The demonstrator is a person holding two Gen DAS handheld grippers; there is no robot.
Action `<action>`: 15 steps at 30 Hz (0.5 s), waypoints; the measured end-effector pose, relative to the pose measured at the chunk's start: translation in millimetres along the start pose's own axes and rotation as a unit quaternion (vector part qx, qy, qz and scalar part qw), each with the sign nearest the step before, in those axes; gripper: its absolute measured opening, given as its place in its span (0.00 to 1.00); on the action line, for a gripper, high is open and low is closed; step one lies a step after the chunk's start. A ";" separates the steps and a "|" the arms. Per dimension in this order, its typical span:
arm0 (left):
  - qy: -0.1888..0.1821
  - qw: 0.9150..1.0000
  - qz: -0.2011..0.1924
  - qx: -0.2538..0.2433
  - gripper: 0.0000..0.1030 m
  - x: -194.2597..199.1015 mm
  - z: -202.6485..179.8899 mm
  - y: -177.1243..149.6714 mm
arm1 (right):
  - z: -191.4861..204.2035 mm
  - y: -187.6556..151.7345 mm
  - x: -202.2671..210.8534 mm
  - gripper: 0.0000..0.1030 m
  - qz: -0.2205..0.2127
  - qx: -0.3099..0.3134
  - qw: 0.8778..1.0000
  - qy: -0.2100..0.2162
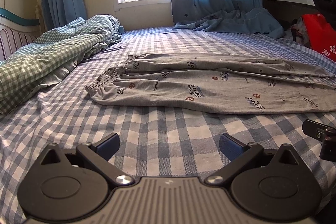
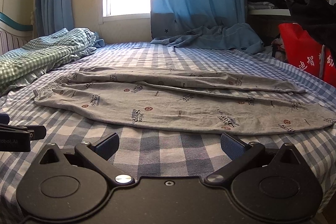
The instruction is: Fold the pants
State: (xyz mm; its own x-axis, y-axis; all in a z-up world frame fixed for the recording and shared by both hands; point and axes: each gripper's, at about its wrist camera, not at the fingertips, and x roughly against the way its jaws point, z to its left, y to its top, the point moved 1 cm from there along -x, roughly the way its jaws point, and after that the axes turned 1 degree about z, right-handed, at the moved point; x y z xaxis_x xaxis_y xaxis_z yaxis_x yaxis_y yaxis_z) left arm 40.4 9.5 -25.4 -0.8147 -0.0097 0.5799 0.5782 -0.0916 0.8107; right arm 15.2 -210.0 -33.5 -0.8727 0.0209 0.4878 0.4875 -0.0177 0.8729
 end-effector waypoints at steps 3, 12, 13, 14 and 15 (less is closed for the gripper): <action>0.004 1.000 0.002 -0.005 1.00 -5.3 1.1 6.7 | 0.4 1.8 -5.7 0.99 0.001 0.002 1.000 0.003; 0.008 0.999 0.030 -0.012 1.00 -39.6 4.9 39.5 | -8.9 24.7 -27.5 0.99 -0.014 0.015 0.999 0.030; 0.006 0.999 0.034 -0.017 1.00 -45.9 5.3 45.3 | -11.5 28.9 -31.2 0.99 -0.015 0.017 0.999 0.036; 0.004 0.999 0.037 -0.019 1.00 -51.7 6.3 51.1 | -15.3 34.8 -36.3 0.99 -0.015 0.018 0.999 0.046; 0.001 0.999 0.038 -0.022 1.00 -59.1 8.3 58.5 | -20.8 40.8 -42.6 0.99 -0.012 0.016 0.998 0.058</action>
State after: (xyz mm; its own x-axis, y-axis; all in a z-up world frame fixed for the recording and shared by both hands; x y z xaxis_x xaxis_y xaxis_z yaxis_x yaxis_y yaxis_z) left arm 122.8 12.9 -11.5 -0.7690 -0.0195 0.6390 0.6354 -0.1338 0.7605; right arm 71.7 -232.3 -18.7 -0.8803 -0.0957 0.4646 0.4656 0.0134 0.8849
